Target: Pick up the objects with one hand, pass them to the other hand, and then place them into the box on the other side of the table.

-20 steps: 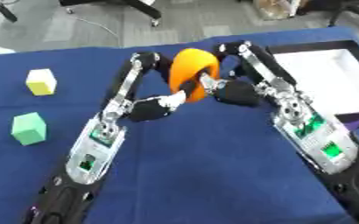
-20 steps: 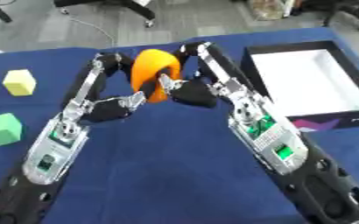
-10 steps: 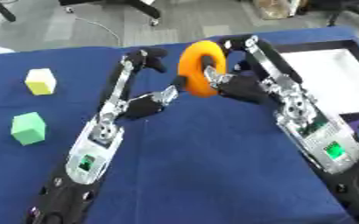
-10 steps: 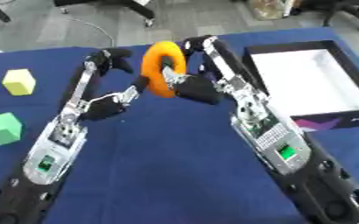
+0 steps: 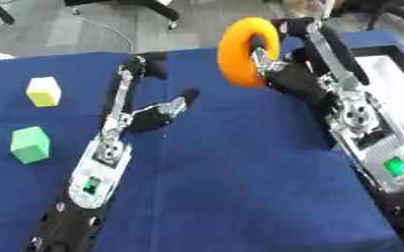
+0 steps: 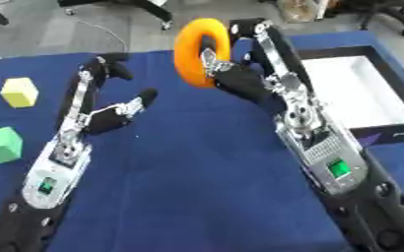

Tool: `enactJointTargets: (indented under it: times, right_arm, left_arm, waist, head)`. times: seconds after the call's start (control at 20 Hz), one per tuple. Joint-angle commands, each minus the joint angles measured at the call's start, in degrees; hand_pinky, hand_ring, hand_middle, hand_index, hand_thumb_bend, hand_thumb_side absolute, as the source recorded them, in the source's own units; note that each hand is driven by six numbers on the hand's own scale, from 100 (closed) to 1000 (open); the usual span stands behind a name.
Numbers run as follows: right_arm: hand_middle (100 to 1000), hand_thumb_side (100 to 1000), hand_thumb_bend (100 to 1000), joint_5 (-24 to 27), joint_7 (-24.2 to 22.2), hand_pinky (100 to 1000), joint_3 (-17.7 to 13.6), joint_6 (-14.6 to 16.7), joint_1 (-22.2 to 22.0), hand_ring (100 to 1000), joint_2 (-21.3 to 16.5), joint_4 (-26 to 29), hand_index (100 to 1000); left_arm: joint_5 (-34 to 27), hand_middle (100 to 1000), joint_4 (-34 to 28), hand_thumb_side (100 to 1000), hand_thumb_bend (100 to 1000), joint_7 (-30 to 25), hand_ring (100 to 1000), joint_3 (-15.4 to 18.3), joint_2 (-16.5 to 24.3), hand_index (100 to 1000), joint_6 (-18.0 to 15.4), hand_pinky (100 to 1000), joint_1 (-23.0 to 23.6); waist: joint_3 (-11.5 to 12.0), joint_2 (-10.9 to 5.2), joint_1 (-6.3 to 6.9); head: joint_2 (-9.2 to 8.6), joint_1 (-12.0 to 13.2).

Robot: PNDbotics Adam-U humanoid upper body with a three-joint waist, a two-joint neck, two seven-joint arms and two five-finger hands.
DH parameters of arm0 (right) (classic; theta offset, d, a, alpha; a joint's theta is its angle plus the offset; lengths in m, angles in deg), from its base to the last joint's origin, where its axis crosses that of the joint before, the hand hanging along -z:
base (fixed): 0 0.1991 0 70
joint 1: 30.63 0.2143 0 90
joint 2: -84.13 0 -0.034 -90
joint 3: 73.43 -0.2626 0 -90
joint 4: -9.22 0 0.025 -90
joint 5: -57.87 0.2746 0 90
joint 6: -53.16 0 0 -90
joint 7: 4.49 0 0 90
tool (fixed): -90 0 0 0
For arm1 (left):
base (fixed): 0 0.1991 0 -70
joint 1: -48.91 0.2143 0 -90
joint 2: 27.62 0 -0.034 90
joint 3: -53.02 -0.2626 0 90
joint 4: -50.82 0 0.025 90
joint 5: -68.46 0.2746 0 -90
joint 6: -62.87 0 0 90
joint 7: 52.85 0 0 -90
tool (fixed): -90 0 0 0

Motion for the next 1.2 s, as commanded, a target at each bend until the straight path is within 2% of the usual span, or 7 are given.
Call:
enactJointTargets:
  times: [0.05, 0.3, 0.55, 0.8, 1.0, 1.2]
  right_arm:
    - [475, 458, 100, -1.41, 2.84, 288, -5.08, -0.44, -0.17, 899, -4.11, 2.0, 408]
    - [468, 454, 100, 0.48, 9.23, 275, -10.37, -2.36, -2.15, 900, -8.64, -1.98, 413]
    - [456, 438, 100, 2.81, 16.78, 254, -13.76, -3.55, -3.07, 899, -11.71, -10.07, 418]
    - [443, 409, 100, 6.48, 22.61, 230, -15.18, -4.29, -3.43, 899, -14.11, -19.5, 423]
    - [432, 306, 100, 11.42, 26.28, 215, -15.3, -4.1, -3.15, 898, -16.42, -28.7, 427]
    - [431, 243, 100, 15.38, 27.33, 215, -14.11, -2.41, -1.73, 898, -18.19, -38.61, 429]
  left_arm:
    - [0.25, 474, -0.71, 378, 643, 1.31, 582, 1.65, 1.26, 747, 0.14, 779, 0.95]
    - [-0.15, 469, -3.5, 386, 642, 1.73, 578, 2.24, 3.62, 745, 0.54, 778, 5.11]
    - [-0.49, 468, -9.03, 394, 641, 2.81, 575, 3.76, 5.22, 743, 1.06, 776, 8.32]
    - [-0.47, 469, -14.1, 403, 640, 3.53, 575, 4.95, 6.14, 743, 1.55, 776, 10.9]
    - [-0.13, 470, -17.62, 410, 640, 3.74, 574, 5.66, 6.76, 743, 2.04, 776, 12.43]
    - [-0.11, 470, -19.85, 412, 639, 3.55, 574, 5.87, 6.68, 743, 2.47, 775, 13.07]
  waist:
    - [-0.08, 0.32, -0.69]
    - [0.25, 0.54, -0.26]
    - [0.83, 0.84, 0.17]
    - [1.29, 1.04, 0.39]
    - [1.73, 1.15, 0.51]
    - [2.42, 1.33, 0.69]
  head:
    - [-0.15, -1.05]
    - [-0.15, -3.39]
    - [-0.15, -6.07]
    - [-0.15, -8.0]
    - [-0.15, -9.36]
    - [-0.15, -10.7]
